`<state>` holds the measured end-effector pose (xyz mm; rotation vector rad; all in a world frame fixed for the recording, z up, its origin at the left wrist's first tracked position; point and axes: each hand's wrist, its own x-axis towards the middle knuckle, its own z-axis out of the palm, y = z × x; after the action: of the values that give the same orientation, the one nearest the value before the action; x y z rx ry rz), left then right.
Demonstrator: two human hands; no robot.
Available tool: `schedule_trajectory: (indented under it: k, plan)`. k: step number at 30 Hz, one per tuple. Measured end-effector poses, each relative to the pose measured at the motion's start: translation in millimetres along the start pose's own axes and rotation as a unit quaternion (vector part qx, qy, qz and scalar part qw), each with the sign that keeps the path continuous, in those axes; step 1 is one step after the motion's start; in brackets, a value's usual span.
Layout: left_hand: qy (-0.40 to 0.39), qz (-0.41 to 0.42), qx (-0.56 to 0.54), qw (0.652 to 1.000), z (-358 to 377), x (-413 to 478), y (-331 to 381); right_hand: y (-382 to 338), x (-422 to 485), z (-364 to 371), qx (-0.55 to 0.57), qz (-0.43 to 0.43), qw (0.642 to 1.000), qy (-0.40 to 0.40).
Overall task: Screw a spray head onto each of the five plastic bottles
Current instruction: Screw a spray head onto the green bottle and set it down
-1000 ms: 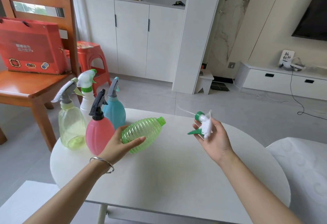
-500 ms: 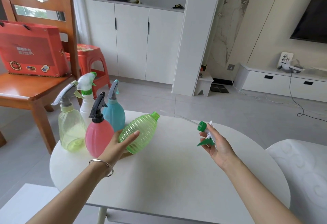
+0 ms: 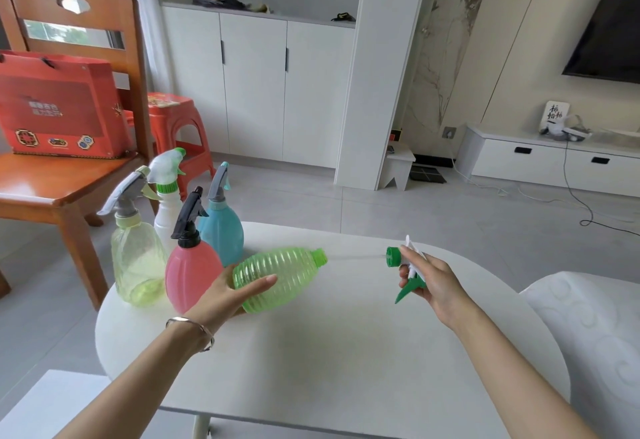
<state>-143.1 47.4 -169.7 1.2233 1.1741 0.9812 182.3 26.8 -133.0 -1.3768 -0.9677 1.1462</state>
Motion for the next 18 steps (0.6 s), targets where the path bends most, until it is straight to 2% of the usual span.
schedule_trajectory:
  k: [4,9,14,18]
  plan:
    - [-0.075,-0.039,-0.022,0.996,13,-5,-2,-4,-12,20,-0.070,-0.009,0.994,-0.079]
    - [-0.083,-0.109,-0.057,0.989,23,-5,2,-10,-22,43,-0.065,-0.081,0.983,-0.152]
    - [-0.059,-0.150,-0.022,0.987,22,-8,3,-11,-27,46,-0.118,-0.120,0.972,-0.164]
    - [-0.087,-0.161,-0.041,0.982,25,-13,5,-9,-30,51,-0.109,-0.133,0.971,-0.167]
